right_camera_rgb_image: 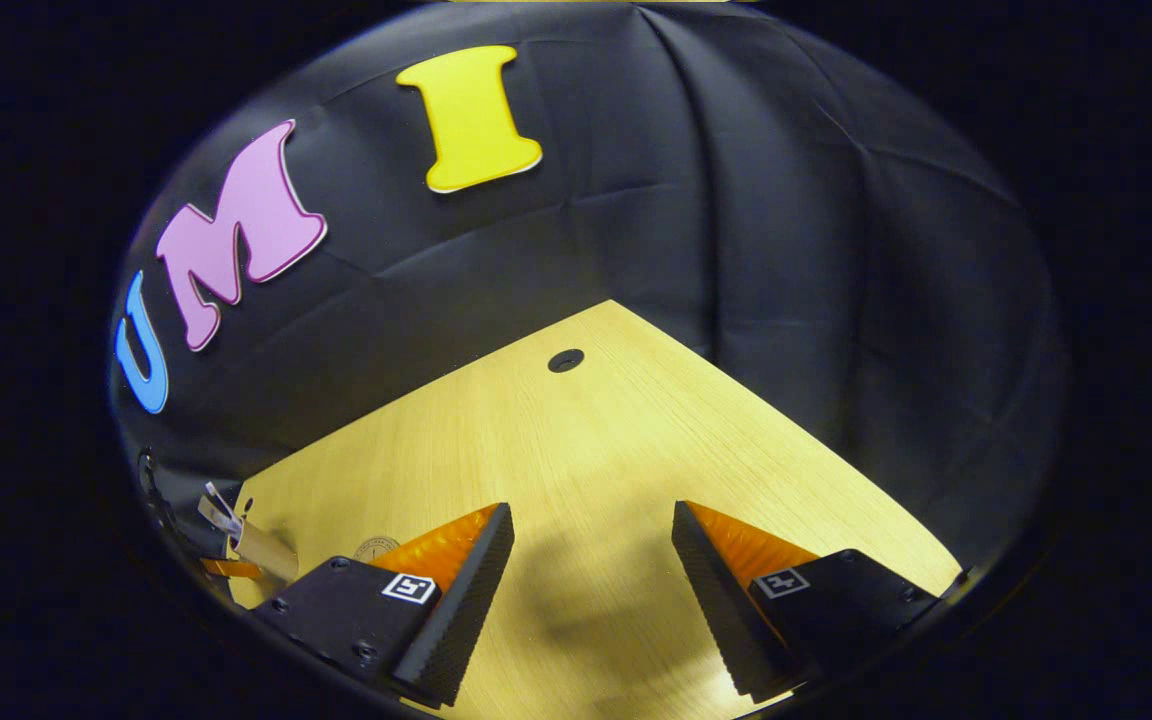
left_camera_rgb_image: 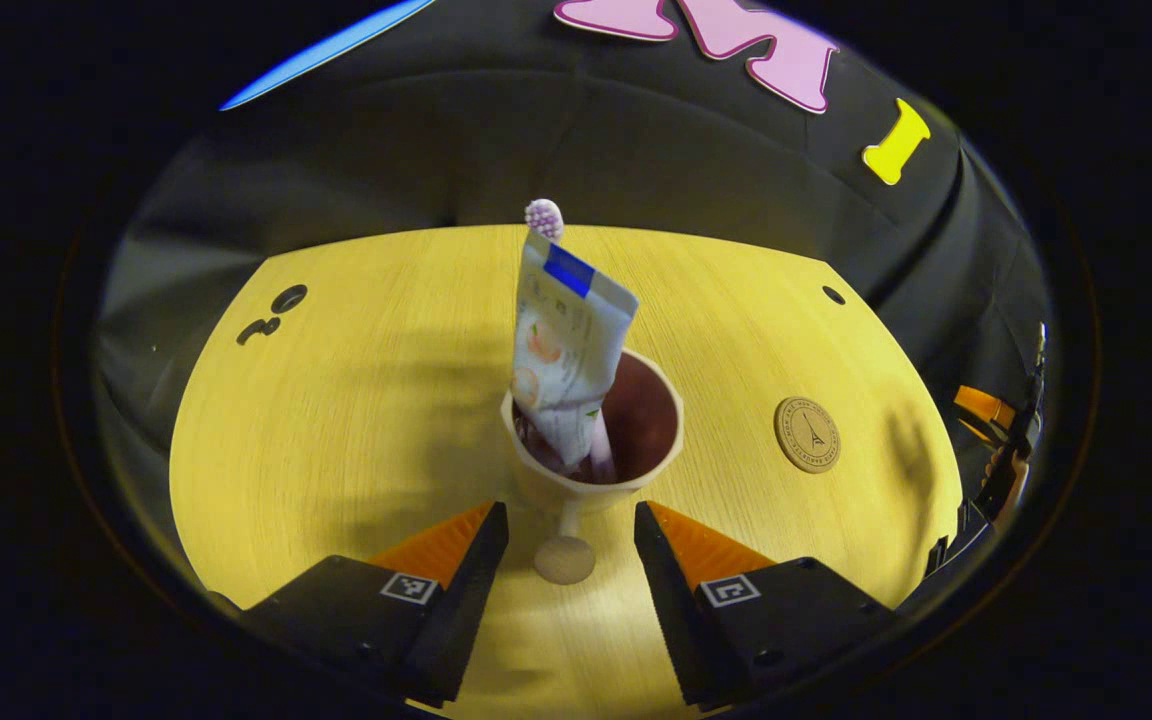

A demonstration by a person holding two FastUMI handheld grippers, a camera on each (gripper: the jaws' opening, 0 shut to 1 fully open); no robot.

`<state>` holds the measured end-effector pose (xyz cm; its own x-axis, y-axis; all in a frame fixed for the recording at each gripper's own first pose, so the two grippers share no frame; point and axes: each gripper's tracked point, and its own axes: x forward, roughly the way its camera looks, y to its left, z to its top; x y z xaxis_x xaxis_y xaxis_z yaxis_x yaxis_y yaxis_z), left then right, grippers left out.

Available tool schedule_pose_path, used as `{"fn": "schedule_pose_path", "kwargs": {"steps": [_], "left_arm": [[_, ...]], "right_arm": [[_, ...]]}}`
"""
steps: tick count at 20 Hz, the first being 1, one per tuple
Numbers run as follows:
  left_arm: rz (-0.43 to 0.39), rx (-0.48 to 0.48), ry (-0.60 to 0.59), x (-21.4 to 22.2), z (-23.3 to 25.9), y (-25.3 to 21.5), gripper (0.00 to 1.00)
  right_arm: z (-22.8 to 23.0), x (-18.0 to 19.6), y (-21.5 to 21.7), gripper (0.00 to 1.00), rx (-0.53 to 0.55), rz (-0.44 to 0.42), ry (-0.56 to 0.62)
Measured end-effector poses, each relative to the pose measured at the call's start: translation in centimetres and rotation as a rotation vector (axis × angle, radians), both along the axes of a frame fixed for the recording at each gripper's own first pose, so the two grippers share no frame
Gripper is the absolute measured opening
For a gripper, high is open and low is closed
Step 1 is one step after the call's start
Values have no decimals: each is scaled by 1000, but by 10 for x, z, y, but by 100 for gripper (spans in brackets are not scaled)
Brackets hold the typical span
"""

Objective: Put the toothbrush and toothpaste on the desktop into the cup, then pick up the cup and place it on the coaster on the desktop.

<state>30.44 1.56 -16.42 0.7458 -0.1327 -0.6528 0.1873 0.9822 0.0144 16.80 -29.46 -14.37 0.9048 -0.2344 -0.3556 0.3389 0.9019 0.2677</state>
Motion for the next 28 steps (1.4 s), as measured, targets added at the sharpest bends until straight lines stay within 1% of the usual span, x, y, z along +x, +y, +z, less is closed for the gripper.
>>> {"fn": "schedule_pose_path", "kwargs": {"steps": [3, 4, 6, 7, 8, 9, 10, 11, 13, 14, 15, 18, 19, 20, 21, 23, 26, 28], "left_arm": [[-5, 9, 27, 4, -1, -4, 67], [-2, 18, 36, 3, -1, -5, 54], [3, 42, 44, 3, -3, -3, 53], [7, 49, 47, 3, -4, -4, 49], [19, 54, 49, 2, -4, -4, 51], [28, 52, 42, 3, -2, -6, 28], [34, 55, 42, 3, -3, -6, 36], [39, 57, 36, 4, -4, -6, 35], [44, 56, 34, 4, -3, -6, 28], [48, 52, 33, 3, -3, -6, 31], [58, 45, 30, 4, -3, -6, 25], [90, 29, 10, 2, -4, -5, 24], [96, 27, 9, 1, -4, -5, 27], [96, 25, 8, 0, -3, -6, 23], [95, 29, 0, -1, 0, -6, 23], [77, 43, -23, -4, 13, -12, 23], [34, 34, -49, -5, 33, -38, 23], [-9, 46, -69, -3, 43, -61, 23]], "right_arm": [[-4, -5, -7, 98, 18, -21, -4], [-5, -5, -8, 98, 16, -19, -6], [-9, -8, -10, 98, 15, -20, -3], [-10, -9, -8, 98, 21, -18, -1], [-11, -10, -7, 98, 29, -16, 0], [-13, -11, -6, 98, 34, -16, 3], [-14, -11, -5, 98, 41, -14, 5], [-15, -12, -4, 98, 48, -10, 8], [-15, -14, -3, 98, 52, -6, 11], [-15, -14, -3, 98, 52, -5, 9], [-14, -14, -4, 98, 53, -4, 9], [-14, -15, -5, 98, 58, -5, 11], [-14, -15, -5, 98, 56, -5, 13], [-14, -16, -4, 98, 53, -2, 16], [-14, -16, -4, 98, 49, 2, 18], [-14, -18, -6, 98, 43, 12, 20], [-12, -19, -8, 98, 38, 19, 16], [-10, -20, -8, 98, 38, 25, 14]]}}
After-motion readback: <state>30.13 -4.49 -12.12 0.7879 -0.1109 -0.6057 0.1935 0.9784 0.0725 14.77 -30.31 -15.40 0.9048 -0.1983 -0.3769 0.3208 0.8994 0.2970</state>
